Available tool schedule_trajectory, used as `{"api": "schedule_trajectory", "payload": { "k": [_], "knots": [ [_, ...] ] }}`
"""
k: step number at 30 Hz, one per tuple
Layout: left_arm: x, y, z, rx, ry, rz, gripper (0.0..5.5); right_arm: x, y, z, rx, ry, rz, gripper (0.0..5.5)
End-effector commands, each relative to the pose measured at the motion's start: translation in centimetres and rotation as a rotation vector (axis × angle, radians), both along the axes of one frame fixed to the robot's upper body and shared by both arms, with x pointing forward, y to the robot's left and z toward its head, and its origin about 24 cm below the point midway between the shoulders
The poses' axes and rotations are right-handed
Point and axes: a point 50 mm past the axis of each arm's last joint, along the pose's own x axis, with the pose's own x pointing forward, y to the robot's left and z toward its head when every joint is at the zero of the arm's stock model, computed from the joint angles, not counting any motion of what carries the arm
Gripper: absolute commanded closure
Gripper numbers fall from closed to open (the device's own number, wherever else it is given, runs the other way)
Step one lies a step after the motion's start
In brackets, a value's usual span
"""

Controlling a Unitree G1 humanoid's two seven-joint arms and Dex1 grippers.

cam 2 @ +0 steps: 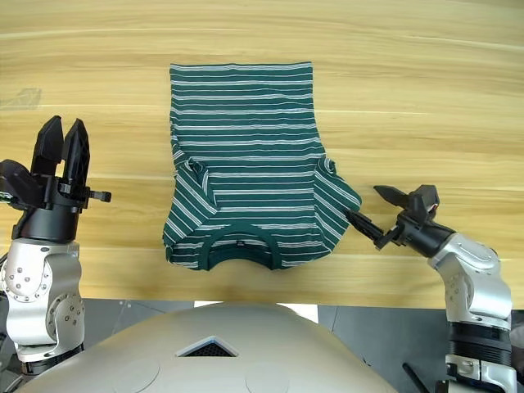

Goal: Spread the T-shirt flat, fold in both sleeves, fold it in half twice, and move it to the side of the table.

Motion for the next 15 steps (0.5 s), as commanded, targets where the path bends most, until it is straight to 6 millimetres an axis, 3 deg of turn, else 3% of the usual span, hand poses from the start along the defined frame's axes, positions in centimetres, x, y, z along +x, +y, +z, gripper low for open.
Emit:
{"api": "schedule_trajectory", "payload": {
  "k": [1, 3, 15],
  "knots": [
    [-0.1, -0.2, -0.8, 0.008, 0.037, 0.01, 4.09, 0.6, 0.2, -1.0, -0.114, 0.022, -0.006, 0.1],
    [-0.1, -0.3, -1.0, 0.008, 0.043, 0.014, 4.09, 0.8, 0.1, -1.4, -0.137, 0.03, -0.028, 0.1],
    [-0.1, -1.0, -2.0, 0.0, 0.072, 0.001, 4.06, 1.0, 0.4, -1.8, -0.149, 0.019, -0.022, 2.19]
  ]
}}
